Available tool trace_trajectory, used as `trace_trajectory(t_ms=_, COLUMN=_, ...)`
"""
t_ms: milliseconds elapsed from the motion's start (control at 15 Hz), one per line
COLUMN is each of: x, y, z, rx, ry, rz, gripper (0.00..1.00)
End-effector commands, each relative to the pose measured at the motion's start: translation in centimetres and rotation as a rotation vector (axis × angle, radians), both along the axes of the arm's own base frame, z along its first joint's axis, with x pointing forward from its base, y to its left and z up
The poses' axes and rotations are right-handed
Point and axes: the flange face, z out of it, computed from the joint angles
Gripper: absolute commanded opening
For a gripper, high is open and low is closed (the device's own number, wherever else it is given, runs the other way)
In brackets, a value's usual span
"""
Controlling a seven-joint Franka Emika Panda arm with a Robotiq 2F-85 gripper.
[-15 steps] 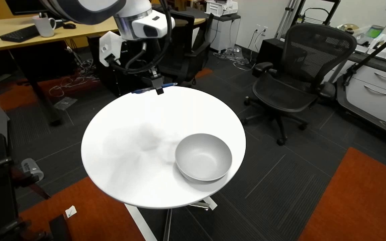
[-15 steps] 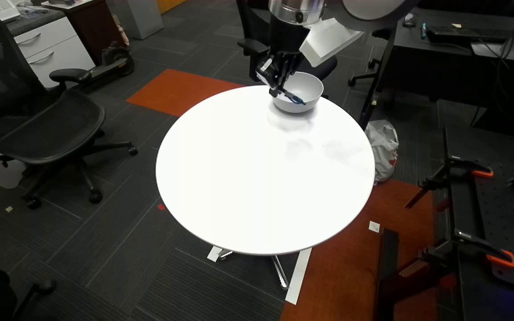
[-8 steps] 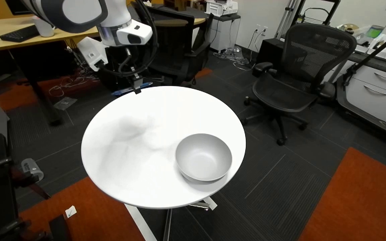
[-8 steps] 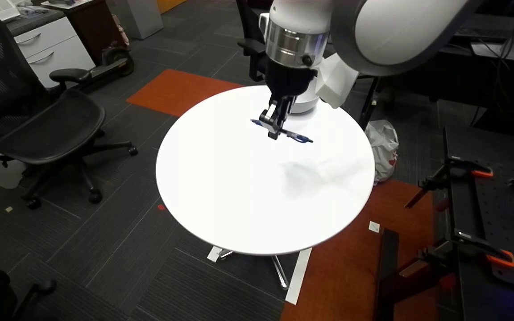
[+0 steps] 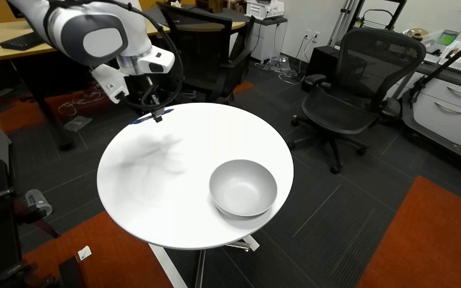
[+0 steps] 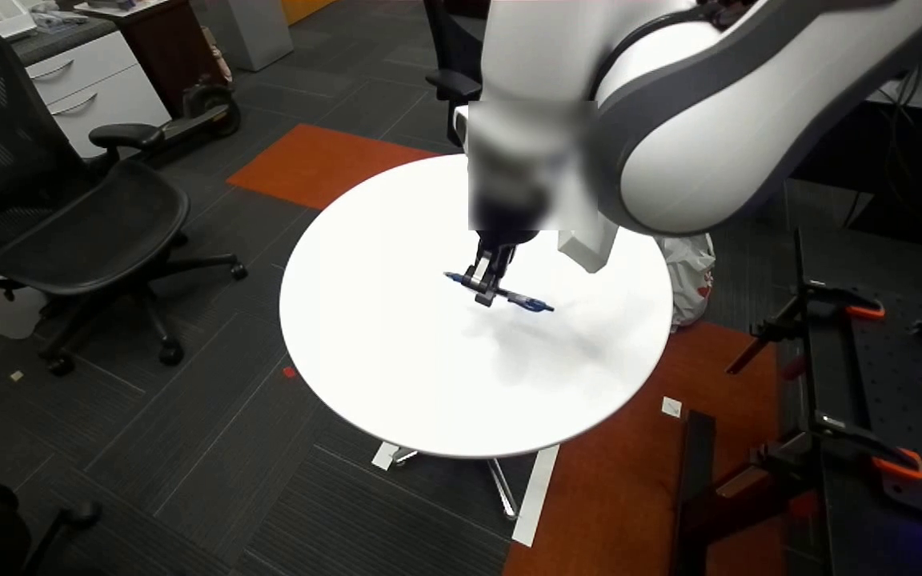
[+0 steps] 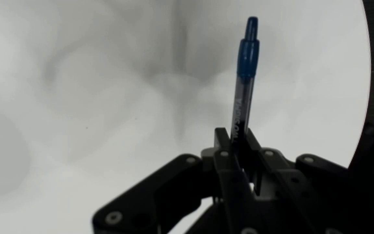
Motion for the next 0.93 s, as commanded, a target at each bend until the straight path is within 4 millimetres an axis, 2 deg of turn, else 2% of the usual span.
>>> trace_trajectory(t_ms=0, x=-0.4, y=1.5, z=-2.2, rx=0.004, ry=-0.014, rz=0.01, gripper=0.03)
trace_trajectory(t_ms=400, x=-1.0, y=2.8, z=-4.4, rx=0.006, ry=0.015, rz=0.026, gripper=0.03)
trace_trajectory(t_ms=467, x=-1.0, y=2.9, z=-4.5, rx=0.007, ry=0.02, rz=0.026, gripper=0.38)
trace_trajectory(t_ms=533, x=-1.1, y=3.0, z=-4.6, rx=0.006, ry=0.024, rz=0.028, gripper=0.39)
trace_trajectory(t_ms=867, x=-1.1, y=3.5, z=-4.8, rx=0.0, ry=0.035, rz=0.038, gripper=0.73)
